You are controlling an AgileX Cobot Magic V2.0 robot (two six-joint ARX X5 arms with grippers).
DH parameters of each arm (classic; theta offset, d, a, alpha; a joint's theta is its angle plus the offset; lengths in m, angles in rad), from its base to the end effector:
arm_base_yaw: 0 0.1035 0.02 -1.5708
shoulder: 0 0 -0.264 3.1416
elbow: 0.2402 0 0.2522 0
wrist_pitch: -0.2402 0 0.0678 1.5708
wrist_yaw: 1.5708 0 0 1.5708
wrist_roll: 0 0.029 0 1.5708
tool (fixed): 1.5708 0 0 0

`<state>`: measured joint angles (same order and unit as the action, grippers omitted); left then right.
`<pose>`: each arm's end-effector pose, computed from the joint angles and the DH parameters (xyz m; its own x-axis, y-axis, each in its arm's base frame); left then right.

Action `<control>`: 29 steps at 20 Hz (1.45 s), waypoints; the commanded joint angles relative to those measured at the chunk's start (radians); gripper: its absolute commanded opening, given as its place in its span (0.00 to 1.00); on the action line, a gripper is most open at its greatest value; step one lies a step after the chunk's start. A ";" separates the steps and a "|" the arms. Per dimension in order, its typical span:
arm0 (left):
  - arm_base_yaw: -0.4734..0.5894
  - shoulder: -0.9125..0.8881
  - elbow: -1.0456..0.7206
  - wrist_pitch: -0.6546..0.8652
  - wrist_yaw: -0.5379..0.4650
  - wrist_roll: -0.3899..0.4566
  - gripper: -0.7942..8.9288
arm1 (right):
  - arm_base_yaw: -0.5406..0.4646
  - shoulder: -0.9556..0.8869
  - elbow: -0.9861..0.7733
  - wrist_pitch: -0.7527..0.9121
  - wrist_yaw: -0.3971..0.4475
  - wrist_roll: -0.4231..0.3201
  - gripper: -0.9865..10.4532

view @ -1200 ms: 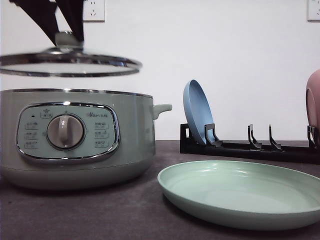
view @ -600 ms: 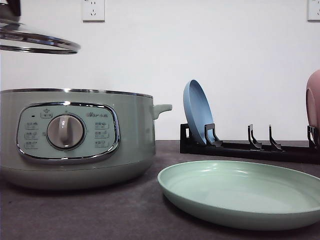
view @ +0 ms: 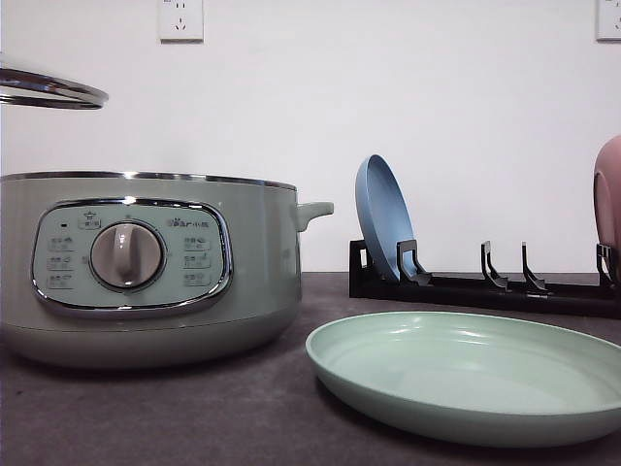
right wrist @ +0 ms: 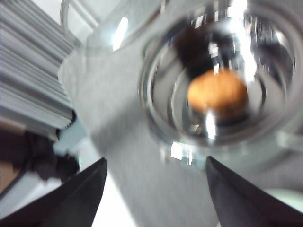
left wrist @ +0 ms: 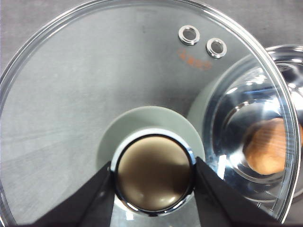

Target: The right arm pick the green plate and place it on desk, then the left arm uncap open the steamer lid, the right arm pick the potato and place it on the plate, then the right arm cap close the steamer lid

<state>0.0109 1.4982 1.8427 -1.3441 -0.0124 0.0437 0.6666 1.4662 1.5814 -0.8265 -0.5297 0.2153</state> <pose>0.2635 0.0032 0.4246 0.5404 0.0183 -0.8412 0.0192 0.9992 0.0340 0.2261 0.1965 0.3932 0.2014 0.8013 -0.5634 -0.7055 0.5176 0.4841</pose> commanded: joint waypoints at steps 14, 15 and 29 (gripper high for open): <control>0.051 -0.010 0.028 0.027 0.001 0.017 0.09 | 0.111 0.669 0.527 -0.084 0.092 0.047 0.46; 0.051 -0.010 0.028 0.028 0.001 0.017 0.09 | 0.117 0.685 0.527 -0.090 0.094 0.046 0.46; 0.051 -0.010 0.028 0.026 0.010 0.016 0.09 | 0.143 0.784 0.527 -0.113 0.219 0.065 0.50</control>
<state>0.0589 1.4982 1.8427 -1.3437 -0.0040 0.0467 0.7986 2.2204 2.0815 -0.9379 -0.3119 0.2687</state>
